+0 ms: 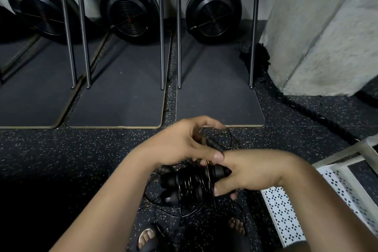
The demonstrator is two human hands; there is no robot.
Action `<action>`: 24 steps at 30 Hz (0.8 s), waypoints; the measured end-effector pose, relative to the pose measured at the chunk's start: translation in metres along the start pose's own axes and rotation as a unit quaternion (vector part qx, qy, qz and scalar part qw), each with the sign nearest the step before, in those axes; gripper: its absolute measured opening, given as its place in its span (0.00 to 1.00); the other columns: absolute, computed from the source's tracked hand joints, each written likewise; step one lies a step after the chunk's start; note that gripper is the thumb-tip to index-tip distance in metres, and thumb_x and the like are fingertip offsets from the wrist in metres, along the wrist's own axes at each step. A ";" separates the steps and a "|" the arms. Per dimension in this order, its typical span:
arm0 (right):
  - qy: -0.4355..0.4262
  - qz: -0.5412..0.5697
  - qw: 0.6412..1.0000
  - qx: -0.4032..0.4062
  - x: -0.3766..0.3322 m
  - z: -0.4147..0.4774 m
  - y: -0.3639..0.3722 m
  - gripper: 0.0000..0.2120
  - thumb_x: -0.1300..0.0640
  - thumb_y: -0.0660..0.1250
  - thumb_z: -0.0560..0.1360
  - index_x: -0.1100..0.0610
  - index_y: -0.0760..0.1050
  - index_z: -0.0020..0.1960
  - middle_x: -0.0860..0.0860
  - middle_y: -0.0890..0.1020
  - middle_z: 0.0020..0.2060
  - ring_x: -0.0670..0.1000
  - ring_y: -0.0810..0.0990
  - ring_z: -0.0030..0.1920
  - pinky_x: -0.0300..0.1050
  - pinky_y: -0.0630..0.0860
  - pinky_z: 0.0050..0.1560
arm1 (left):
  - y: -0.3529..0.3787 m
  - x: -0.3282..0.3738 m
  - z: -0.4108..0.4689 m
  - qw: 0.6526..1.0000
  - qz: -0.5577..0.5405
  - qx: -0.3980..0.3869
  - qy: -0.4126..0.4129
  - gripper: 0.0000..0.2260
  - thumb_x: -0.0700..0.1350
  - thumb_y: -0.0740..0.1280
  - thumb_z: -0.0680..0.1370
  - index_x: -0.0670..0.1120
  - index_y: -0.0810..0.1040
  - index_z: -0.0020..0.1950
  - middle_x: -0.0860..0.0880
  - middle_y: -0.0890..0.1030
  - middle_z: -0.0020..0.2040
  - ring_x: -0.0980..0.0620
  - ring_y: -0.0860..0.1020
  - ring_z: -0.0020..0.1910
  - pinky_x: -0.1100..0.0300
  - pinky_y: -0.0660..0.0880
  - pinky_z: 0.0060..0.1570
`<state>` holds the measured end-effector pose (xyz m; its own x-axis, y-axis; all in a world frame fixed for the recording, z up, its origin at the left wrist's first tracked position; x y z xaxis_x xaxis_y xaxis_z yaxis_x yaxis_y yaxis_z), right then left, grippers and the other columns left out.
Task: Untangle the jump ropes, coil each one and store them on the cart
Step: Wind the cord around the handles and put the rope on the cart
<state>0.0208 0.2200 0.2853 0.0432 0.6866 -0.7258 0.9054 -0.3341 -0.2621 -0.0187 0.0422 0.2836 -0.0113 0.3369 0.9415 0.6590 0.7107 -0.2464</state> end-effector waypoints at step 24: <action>-0.240 0.541 0.746 0.305 -0.020 0.005 -0.025 0.24 0.56 0.67 0.79 0.71 0.76 0.69 0.63 0.83 0.52 0.51 0.79 0.41 0.44 0.71 0.39 | 0.024 0.007 0.019 0.954 -0.068 0.290 -0.010 0.13 0.54 0.59 0.83 0.52 0.78 0.46 0.51 0.84 0.38 0.46 0.83 0.42 0.41 0.81 0.50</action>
<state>-0.0053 0.2113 0.3036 0.3210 -0.4603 -0.8277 0.0833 -0.8569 0.5088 -0.0168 0.0731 0.2799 -0.0853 0.2246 0.9707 0.1226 0.9692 -0.2135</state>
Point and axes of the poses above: each hand's wrist, its own z-axis towards the middle knuckle, its own y-axis out of the palm, x = y × z, the point moved 3 cm from there along z, towards the middle knuckle
